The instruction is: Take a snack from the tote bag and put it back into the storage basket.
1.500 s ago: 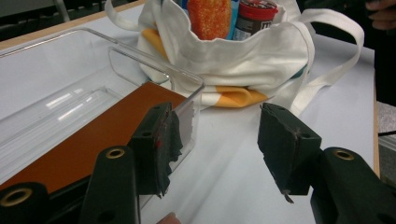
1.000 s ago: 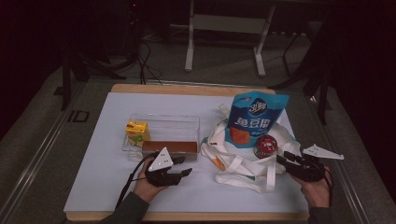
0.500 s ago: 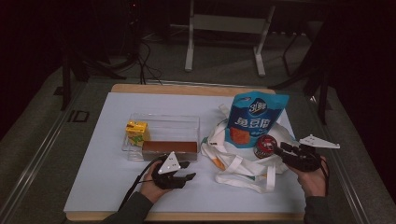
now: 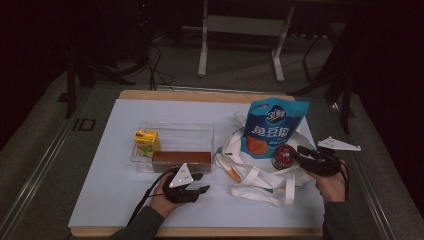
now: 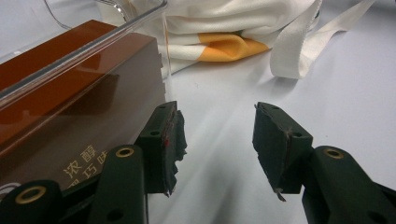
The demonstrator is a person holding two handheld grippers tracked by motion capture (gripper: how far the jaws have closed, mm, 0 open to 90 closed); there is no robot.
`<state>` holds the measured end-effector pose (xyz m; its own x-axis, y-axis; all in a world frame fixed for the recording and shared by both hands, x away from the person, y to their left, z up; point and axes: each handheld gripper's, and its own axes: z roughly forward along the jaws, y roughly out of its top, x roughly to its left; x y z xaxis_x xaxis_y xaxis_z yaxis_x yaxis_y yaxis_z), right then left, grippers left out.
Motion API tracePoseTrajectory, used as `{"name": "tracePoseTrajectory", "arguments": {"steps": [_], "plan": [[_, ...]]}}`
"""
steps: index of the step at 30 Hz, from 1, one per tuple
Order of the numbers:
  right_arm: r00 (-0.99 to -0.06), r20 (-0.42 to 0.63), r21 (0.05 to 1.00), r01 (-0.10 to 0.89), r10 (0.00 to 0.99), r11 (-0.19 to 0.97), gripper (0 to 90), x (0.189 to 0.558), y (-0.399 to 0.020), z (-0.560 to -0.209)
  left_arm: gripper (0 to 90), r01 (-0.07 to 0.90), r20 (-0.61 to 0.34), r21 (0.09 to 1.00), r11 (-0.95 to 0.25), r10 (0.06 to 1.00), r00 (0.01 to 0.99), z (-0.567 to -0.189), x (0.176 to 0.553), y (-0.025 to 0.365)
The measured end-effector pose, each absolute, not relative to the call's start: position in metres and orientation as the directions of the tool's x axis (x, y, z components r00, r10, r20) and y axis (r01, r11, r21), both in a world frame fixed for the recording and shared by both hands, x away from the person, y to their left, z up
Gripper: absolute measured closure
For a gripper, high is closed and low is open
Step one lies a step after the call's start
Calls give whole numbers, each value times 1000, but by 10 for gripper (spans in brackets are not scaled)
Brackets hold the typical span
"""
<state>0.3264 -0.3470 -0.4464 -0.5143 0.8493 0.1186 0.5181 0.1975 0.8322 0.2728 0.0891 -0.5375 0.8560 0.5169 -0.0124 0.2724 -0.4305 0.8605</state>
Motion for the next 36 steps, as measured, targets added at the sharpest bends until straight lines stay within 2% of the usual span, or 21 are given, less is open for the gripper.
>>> {"name": "tracePoseTrajectory", "arguments": {"steps": [5, 18, 27, 36], "plan": [[-523, 116, 832, 516, 845, 205, 555, 335, -343, -442, 525, 276, -15, 859, -432, 517, 856, -538, 273, 88], [-512, 186, 843, 522, 839, 132, 450, 361, -346, -427, 521, 280, -16, 851, -444, 512, 859, -538, 274, 87], [-515, 172, 846, 514, 840, 142, 437, 375, -344, -419, 518, 282, -21, 850, -444, 506, 862, -538, 274, 88], [-572, 218, 856, 501, 791, 127, 486, 392, -339, -419, 517, 278, -17, 850, -447, 505, 863, -538, 274, 87]]}}
